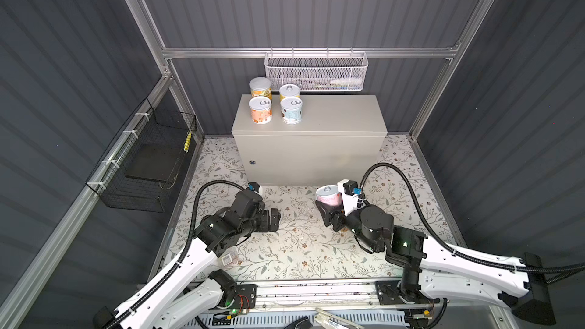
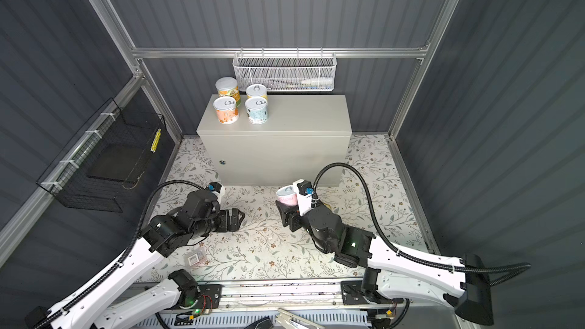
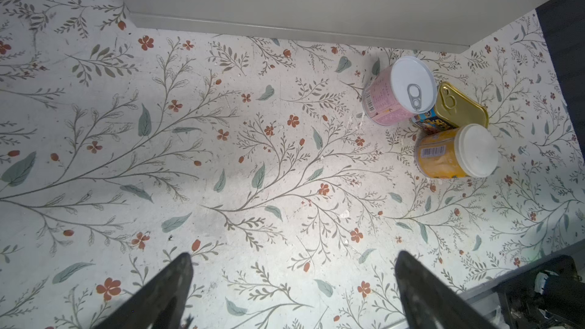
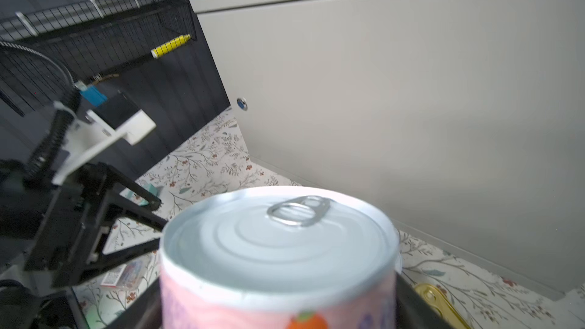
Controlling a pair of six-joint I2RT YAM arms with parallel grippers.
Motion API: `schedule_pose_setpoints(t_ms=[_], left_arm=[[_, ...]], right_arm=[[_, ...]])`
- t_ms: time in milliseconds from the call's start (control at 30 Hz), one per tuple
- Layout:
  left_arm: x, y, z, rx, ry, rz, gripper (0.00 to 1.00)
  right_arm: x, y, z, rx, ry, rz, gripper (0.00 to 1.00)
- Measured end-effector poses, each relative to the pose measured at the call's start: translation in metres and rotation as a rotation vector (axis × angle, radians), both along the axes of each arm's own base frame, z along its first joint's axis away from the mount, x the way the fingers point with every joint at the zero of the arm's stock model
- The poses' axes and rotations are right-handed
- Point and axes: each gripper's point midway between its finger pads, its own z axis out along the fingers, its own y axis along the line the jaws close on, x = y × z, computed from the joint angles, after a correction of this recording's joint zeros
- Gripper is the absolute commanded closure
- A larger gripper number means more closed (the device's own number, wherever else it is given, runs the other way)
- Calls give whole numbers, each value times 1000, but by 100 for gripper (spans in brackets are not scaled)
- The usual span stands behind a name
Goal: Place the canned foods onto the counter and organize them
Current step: 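Lift the pink can with the right gripper up over the cabinet top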
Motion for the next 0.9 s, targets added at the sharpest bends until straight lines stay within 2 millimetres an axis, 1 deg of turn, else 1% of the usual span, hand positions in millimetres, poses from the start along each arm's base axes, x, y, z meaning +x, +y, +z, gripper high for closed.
schedule_pose_setpoints(t_ms=[133,200,300,400,467,567,667,833,900], left_arm=[[-2,6,-8,5,-5,19,0],[-3,8,-12,6,-11,28,0],[-2,11,-16,12,-17,39,0],[0,11,-15,12,-31,46,0],[1,11,-15,13,-38,46,0],[3,12,-14,20,-47,45,0],[3,13,-17,32,-50,44,0],[1,14,-30,43,-33,42,0],[1,13,-31,40,-32,41,0]], right_arm=[[6,6,38,46,-15,19,34],[15,4,62,70,-23,13,34],[32,-6,97,120,-54,-19,34],[50,-17,125,148,-93,-52,34],[63,-21,138,152,-117,-70,34],[87,-23,153,140,-143,-89,34],[120,-21,164,117,-163,-111,33],[179,-14,170,72,-179,-141,33],[204,-10,170,65,-180,-148,33]])
